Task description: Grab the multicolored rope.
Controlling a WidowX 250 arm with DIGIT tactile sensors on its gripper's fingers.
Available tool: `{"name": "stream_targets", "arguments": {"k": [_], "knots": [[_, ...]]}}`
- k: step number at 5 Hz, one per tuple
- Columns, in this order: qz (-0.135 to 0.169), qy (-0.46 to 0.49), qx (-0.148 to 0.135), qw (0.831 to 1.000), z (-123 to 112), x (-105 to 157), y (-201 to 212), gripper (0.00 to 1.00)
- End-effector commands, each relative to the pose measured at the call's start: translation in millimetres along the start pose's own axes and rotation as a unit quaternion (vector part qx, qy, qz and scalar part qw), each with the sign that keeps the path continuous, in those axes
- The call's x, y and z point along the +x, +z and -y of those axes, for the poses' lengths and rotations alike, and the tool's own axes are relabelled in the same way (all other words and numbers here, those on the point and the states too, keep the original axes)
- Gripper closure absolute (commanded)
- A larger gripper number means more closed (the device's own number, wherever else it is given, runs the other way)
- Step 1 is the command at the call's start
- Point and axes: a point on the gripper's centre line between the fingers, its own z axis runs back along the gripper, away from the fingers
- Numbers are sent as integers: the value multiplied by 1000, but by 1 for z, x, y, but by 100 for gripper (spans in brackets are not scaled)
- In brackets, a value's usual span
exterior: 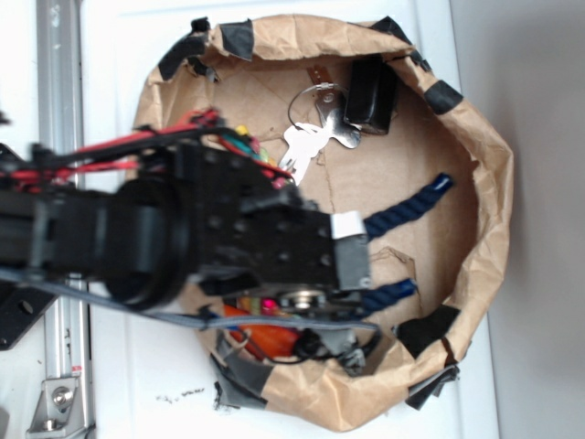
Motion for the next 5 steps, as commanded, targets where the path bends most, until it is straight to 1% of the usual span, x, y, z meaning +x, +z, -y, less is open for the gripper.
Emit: {"name": "stream_targets", "arguments": {"k": [1,2,3,4,5], "knots": [[83,-217,-50,971,-17,31,97,100],[105,-220,-62,968,-19,45,150,100],[90,-261,-52,960,-9,54,177,100],[80,-326,-8,942,6,49,179,100],[52,-330,33,942,7,45,170,100]]}}
